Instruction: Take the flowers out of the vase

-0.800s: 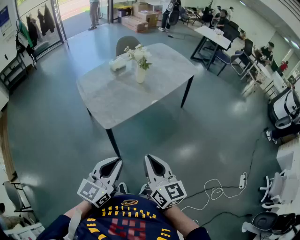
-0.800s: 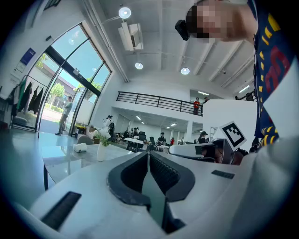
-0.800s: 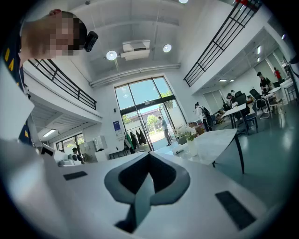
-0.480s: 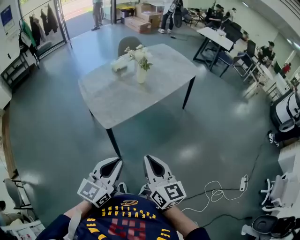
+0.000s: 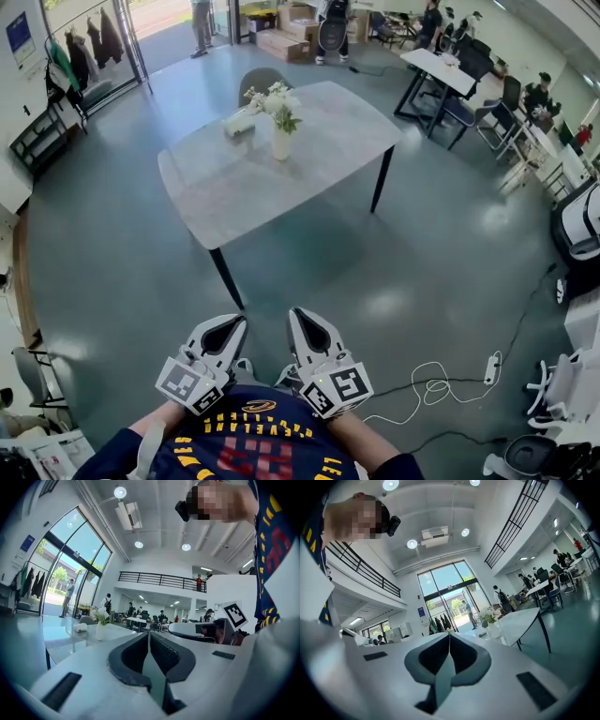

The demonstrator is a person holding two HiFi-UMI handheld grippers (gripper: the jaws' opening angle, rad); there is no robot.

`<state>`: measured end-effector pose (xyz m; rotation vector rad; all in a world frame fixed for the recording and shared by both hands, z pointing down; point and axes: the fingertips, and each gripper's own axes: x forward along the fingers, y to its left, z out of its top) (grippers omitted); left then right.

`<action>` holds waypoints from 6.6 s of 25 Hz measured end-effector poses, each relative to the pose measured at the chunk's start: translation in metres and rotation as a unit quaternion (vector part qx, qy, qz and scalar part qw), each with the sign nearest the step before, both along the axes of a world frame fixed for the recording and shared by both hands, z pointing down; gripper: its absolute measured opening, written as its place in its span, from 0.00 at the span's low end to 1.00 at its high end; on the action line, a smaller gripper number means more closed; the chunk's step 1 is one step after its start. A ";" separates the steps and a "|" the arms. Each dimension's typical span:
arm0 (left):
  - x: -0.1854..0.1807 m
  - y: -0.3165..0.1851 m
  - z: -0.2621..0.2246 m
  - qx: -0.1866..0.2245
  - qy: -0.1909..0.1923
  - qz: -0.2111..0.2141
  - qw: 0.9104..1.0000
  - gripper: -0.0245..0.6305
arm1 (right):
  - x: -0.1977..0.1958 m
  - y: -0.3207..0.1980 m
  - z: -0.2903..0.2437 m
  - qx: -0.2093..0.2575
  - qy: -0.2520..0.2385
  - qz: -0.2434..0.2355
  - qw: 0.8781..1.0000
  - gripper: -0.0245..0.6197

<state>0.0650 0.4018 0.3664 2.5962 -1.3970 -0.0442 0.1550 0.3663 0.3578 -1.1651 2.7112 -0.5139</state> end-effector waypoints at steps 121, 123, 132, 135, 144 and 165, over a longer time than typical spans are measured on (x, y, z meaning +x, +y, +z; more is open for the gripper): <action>-0.121 -0.631 0.122 -0.076 -0.062 -0.080 0.992 0.11 | -0.123 -0.656 0.120 -0.079 0.216 -0.028 0.973 0.15; -0.120 -0.635 0.127 -0.081 -0.066 -0.077 0.992 0.13 | -0.127 -0.658 0.122 -0.080 0.223 -0.029 0.971 0.18; -0.115 -0.662 0.165 -0.105 -0.096 -0.051 0.989 0.31 | -0.141 -0.673 0.137 -0.091 0.254 -0.029 0.962 0.36; -0.115 -0.669 0.172 -0.109 -0.104 -0.044 0.988 0.36 | -0.145 -0.677 0.139 -0.091 0.265 -0.022 0.960 0.40; -0.108 -0.679 0.178 -0.113 -0.109 -0.031 0.987 0.38 | -0.155 -0.690 0.154 -0.109 0.293 -0.006 0.950 0.40; -0.112 -0.676 0.182 -0.123 -0.099 -0.028 0.987 0.38 | -0.148 -0.703 0.167 -0.104 0.349 0.007 0.931 0.19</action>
